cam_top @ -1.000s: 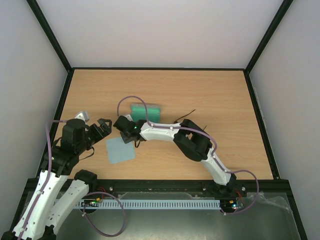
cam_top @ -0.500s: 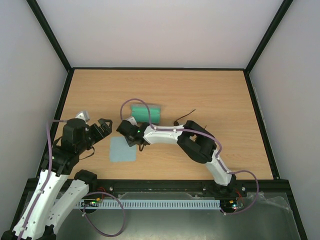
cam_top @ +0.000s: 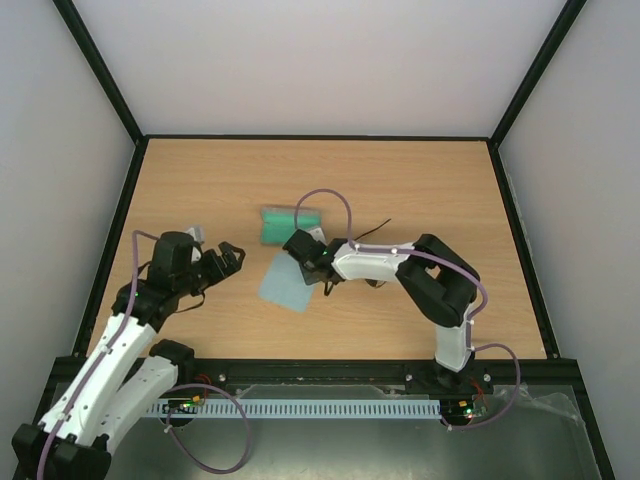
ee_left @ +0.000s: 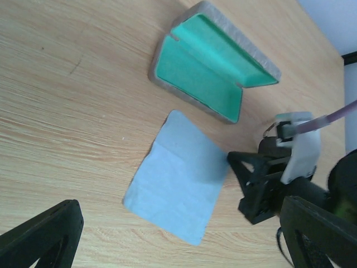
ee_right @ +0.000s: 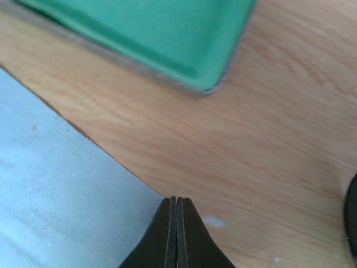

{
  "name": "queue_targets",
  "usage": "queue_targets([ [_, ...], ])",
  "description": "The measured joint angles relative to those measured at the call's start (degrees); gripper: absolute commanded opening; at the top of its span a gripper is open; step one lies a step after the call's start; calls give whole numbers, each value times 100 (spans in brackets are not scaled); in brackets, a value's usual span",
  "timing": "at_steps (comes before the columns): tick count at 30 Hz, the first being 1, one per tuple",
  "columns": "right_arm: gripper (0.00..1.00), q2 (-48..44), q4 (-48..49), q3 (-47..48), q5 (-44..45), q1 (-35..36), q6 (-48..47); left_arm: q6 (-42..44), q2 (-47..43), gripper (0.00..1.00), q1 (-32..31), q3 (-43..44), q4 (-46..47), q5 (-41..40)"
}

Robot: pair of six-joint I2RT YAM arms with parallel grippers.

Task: Organize the sunglasses
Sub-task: Move the glasses cleaning cloth to the center of the board.

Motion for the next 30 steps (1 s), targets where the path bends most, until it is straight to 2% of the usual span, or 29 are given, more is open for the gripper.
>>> queue_targets([
  [7, 1, -61, 286, -57, -9, -273, -83, 140, 673, 99, 0, -142, 590, 186],
  [14, 1, 256, 446, 330, -20, -496, -153, 271, 1366, 100, -2, -247, 1204, 170],
  [18, 1, 428, 455, 492, -63, -678, -210, 275, 1563, 94, -63, -315, 1436, 114],
  [20, 1, 485, 452, 557, -83, -723, -251, 273, 1714, 87, -122, -326, 1543, 48],
  [27, 2, 533, 474, 592, -201, -763, -293, 251, 2638, 51, -549, -323, 2004, -321],
  [30, 2, 533, 553, 568, -284, -763, -293, 251, 3073, 41, -748, -310, 2173, -494],
])
